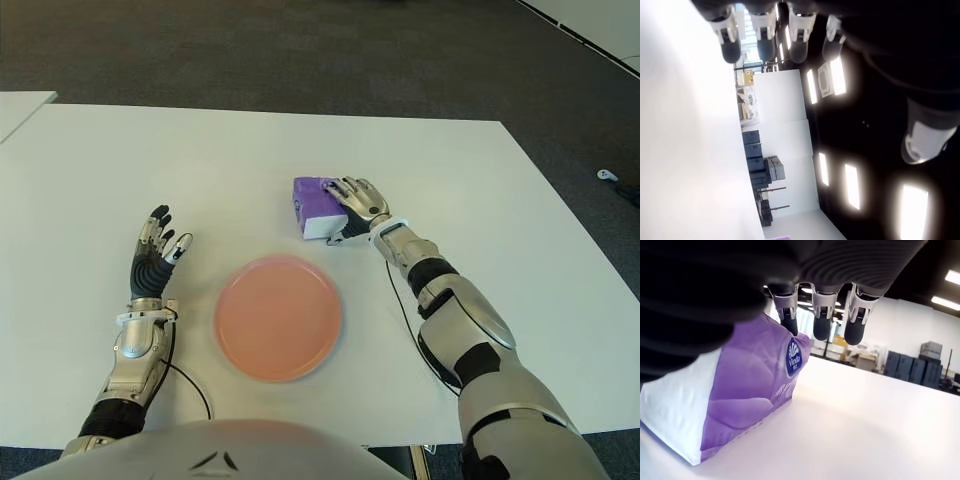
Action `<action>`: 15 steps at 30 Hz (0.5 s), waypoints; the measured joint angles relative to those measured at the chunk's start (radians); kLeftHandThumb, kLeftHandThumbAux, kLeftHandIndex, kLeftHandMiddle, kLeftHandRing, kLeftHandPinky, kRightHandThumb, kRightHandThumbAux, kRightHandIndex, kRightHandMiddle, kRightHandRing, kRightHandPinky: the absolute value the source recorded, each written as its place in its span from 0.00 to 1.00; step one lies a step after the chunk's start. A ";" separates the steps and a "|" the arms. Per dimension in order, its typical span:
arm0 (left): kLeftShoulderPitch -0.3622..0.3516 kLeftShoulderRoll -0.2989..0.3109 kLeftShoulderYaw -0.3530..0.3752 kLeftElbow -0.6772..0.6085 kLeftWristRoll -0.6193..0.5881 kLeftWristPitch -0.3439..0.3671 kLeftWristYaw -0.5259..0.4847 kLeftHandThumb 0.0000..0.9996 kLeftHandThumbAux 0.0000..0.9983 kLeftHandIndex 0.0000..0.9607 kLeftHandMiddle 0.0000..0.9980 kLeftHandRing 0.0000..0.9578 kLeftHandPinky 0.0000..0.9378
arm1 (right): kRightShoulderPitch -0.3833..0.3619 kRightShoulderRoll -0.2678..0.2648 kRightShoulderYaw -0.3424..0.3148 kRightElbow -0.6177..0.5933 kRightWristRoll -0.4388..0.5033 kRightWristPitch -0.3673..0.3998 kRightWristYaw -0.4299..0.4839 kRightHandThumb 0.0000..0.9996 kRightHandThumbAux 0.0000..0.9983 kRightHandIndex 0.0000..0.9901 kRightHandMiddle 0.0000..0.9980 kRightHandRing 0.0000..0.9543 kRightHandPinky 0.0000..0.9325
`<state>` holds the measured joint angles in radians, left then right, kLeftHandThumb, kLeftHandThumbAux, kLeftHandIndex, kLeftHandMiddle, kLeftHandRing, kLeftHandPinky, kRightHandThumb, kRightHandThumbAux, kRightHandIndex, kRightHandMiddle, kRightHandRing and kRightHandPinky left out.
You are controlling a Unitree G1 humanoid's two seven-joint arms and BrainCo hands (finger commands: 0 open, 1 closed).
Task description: Put the tissue paper into the plate.
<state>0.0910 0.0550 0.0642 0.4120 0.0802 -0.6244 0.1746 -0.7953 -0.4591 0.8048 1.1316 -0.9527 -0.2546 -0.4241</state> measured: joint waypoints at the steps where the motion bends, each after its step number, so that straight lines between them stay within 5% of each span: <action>1: 0.001 0.000 0.000 -0.001 0.000 0.000 0.000 0.00 0.50 0.00 0.00 0.00 0.00 | 0.000 0.000 0.000 0.001 0.002 -0.001 0.000 0.23 0.51 0.00 0.00 0.00 0.00; 5: 0.005 0.000 0.000 -0.007 0.000 0.001 0.000 0.00 0.49 0.00 0.00 0.00 0.00 | -0.001 0.001 0.000 0.007 0.013 -0.008 0.000 0.24 0.52 0.00 0.00 0.00 0.00; 10: 0.008 -0.001 0.000 -0.010 0.000 0.004 0.000 0.00 0.49 0.00 0.00 0.00 0.00 | -0.001 0.002 -0.001 0.016 0.032 -0.019 0.000 0.30 0.55 0.00 0.03 0.03 0.12; 13: 0.008 -0.001 0.000 -0.011 0.000 0.008 0.000 0.00 0.50 0.00 0.00 0.00 0.00 | -0.001 0.007 -0.005 0.024 0.053 -0.023 0.000 0.45 0.54 0.22 0.31 0.32 0.36; 15: 0.008 -0.001 0.000 -0.013 0.000 0.009 0.000 0.00 0.50 0.00 0.00 0.00 0.00 | 0.001 0.010 -0.012 0.032 0.068 -0.029 0.000 0.51 0.53 0.29 0.41 0.43 0.45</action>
<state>0.0991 0.0542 0.0642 0.3993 0.0803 -0.6152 0.1746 -0.7939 -0.4490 0.7930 1.1641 -0.8845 -0.2833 -0.4240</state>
